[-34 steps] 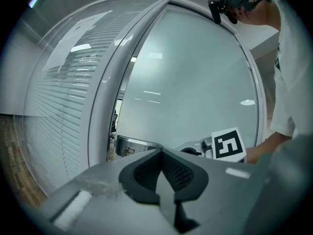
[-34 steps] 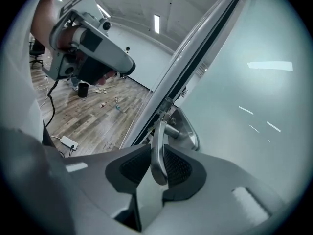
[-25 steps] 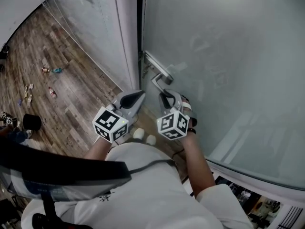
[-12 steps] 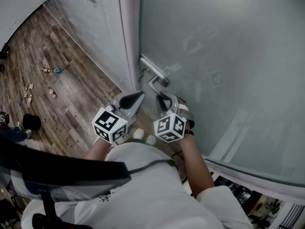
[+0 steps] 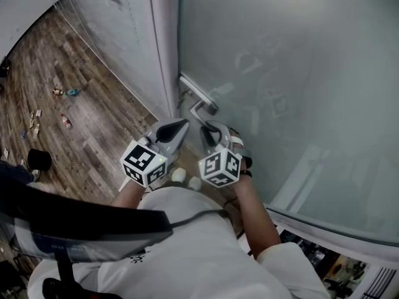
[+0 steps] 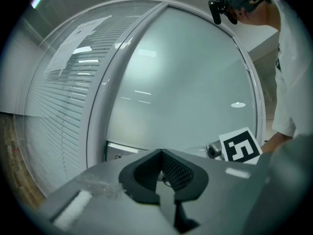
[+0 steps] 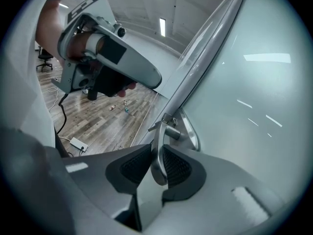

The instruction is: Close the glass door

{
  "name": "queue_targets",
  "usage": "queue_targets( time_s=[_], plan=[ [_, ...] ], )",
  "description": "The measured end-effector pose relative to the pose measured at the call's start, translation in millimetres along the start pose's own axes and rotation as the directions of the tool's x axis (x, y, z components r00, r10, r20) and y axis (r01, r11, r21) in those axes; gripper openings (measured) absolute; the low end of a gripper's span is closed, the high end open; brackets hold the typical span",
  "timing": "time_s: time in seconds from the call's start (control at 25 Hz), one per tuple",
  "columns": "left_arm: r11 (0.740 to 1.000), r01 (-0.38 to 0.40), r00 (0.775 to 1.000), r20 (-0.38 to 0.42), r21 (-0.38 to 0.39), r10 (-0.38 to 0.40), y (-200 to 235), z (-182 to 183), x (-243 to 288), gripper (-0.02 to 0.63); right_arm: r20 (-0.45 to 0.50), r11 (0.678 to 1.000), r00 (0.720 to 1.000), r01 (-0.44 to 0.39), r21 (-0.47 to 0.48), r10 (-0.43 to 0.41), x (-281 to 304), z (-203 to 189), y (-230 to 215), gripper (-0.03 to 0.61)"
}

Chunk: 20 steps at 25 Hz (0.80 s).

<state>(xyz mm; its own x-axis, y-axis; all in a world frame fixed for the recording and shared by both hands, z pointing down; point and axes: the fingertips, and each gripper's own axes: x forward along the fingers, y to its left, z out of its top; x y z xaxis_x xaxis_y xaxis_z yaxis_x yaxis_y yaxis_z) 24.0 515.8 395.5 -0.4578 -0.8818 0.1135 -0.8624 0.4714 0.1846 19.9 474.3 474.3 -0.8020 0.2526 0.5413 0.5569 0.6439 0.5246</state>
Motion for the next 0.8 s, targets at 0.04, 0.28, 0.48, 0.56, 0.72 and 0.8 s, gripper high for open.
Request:
queue_targets(
  time_s=[0.04, 0.28, 0.48, 0.56, 0.72, 0.8],
  plan=[
    [1.000, 0.000, 1.000, 0.001, 0.000, 0.000, -0.3, 0.3, 0.3, 0.005, 0.002, 1.000, 1.000, 0.003, -0.006, -0.003, -0.7, -0.3, 0.0, 0.084],
    [1.000, -0.015, 1.000, -0.001, 0.003, 0.015, 4.7, 2.0, -1.8, 0.005, 0.013, 0.999, 1.000, 0.011, -0.039, -0.011, 0.1, -1.1, -1.7, 0.089],
    [1.000, -0.019, 1.000, -0.005, 0.006, 0.019, 7.1, 1.0, -2.8, 0.005, 0.005, 0.998, 1.000, -0.010, -0.059, 0.010, 2.3, -1.0, 0.3, 0.107],
    [1.000, -0.018, 1.000, -0.004, 0.008, 0.018, 7.6, 1.3, -2.6, 0.005, 0.008, 0.999, 1.000, -0.008, -0.053, 0.008, 2.7, 0.1, -0.4, 0.109],
    [1.000, -0.018, 1.000, -0.005, 0.008, 0.018, 8.1, 1.2, -2.0, 0.005, 0.011, 0.999, 1.000, 0.003, -0.044, -0.003, 0.9, 1.4, -3.3, 0.110],
    [1.000, -0.016, 1.000, -0.004, 0.008, 0.016, 8.0, 1.7, -1.8, 0.006, 0.004, 0.999, 1.000, 0.005, -0.042, -0.005, 0.8, -0.3, -4.3, 0.115]
  ],
)
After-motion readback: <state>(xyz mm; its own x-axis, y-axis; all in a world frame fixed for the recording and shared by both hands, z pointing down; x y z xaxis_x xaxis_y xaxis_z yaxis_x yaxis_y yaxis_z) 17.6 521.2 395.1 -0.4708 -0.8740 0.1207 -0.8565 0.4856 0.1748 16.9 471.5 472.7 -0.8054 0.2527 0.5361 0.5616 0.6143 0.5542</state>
